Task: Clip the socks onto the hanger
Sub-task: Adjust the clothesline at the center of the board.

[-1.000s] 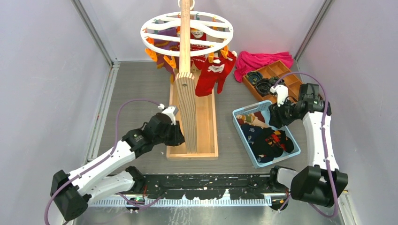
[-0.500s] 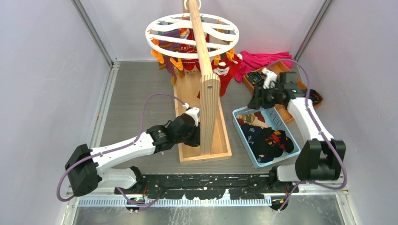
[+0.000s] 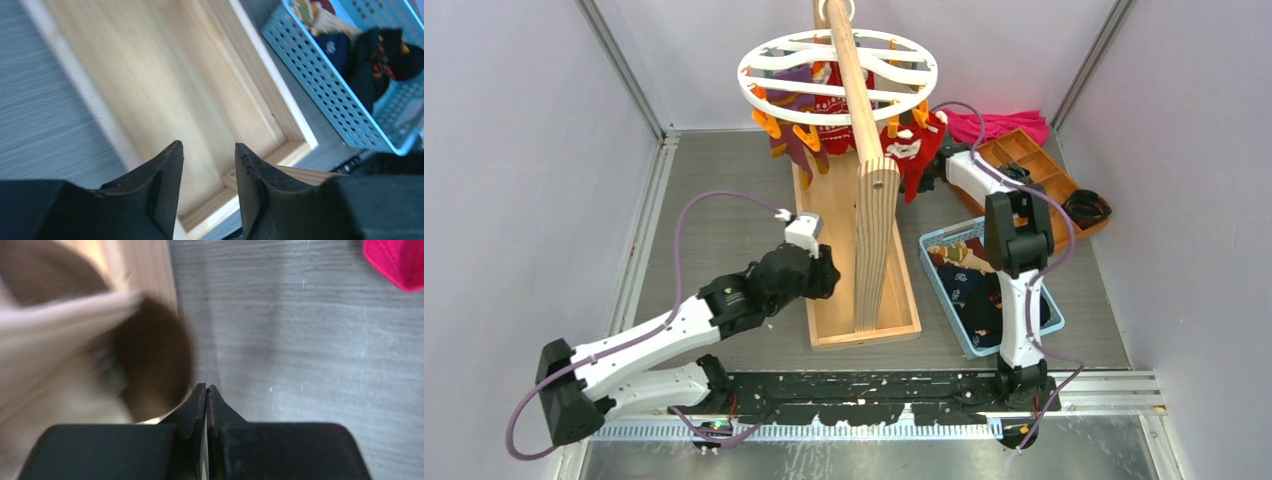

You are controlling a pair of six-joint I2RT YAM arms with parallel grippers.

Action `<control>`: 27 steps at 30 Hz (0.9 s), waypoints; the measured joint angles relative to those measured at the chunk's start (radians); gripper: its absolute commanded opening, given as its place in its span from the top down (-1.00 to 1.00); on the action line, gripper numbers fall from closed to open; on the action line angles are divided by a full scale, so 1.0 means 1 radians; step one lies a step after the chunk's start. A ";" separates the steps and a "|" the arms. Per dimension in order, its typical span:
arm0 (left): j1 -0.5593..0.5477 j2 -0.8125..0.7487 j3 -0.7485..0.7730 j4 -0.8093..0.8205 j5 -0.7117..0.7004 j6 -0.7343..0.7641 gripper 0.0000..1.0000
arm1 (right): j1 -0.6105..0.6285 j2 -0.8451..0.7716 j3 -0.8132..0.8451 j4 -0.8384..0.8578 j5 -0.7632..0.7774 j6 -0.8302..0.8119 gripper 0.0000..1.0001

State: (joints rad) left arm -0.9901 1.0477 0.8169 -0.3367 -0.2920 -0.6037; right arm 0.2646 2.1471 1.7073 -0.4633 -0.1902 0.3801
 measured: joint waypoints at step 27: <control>0.240 -0.026 -0.267 -0.235 -0.126 -0.256 0.28 | 0.169 0.547 0.762 -0.163 -0.091 0.172 0.84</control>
State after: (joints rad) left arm -0.7506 1.0214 0.5503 -0.5713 -0.4175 -0.8597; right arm 0.4332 2.6946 2.4691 -0.6258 -0.2810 0.5526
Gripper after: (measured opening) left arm 0.368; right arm 0.085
